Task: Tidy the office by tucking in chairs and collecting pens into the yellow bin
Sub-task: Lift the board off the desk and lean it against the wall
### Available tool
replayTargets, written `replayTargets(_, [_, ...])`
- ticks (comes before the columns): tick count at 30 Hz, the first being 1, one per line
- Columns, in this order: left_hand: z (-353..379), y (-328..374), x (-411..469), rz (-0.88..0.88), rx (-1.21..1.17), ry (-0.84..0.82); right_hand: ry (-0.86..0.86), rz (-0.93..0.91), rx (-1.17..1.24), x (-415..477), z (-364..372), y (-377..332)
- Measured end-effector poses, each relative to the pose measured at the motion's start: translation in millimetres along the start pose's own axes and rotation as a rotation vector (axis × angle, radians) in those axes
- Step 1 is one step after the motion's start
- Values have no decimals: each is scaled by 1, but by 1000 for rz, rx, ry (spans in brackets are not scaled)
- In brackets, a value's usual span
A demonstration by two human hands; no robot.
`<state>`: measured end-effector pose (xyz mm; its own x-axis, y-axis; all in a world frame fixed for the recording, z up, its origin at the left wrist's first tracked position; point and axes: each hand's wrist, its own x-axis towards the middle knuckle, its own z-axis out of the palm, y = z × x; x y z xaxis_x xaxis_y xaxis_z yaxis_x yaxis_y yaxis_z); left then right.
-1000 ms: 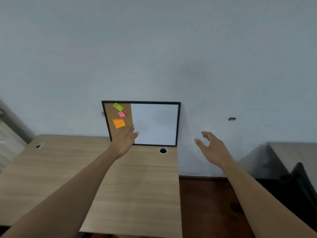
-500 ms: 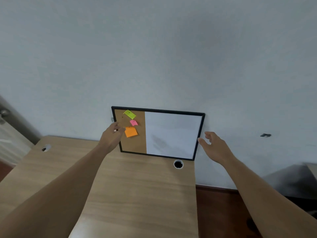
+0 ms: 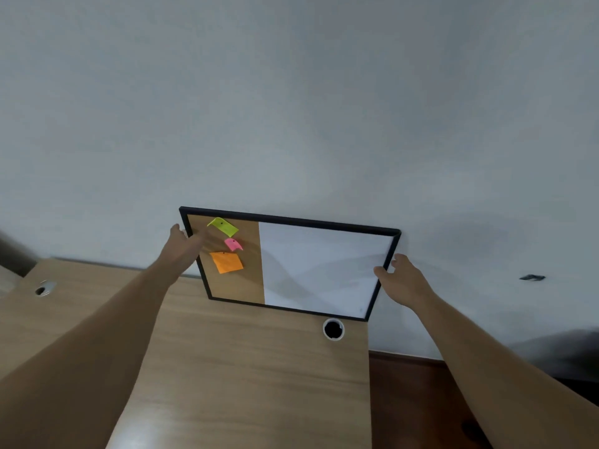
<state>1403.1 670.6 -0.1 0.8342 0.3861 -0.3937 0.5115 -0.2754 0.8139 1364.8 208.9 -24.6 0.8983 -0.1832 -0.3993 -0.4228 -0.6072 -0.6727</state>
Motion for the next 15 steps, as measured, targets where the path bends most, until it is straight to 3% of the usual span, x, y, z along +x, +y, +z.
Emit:
replayTargets(7, [12,-6,22,126,8,35,47,8,-18,24,3,3])
replayTargets(12, [-3,-31,15,155,182,218,134,6,-89,26,3,10])
replayTargets(15, [-25,-49,10,166,190,234,164,0,-130,21,2,19])
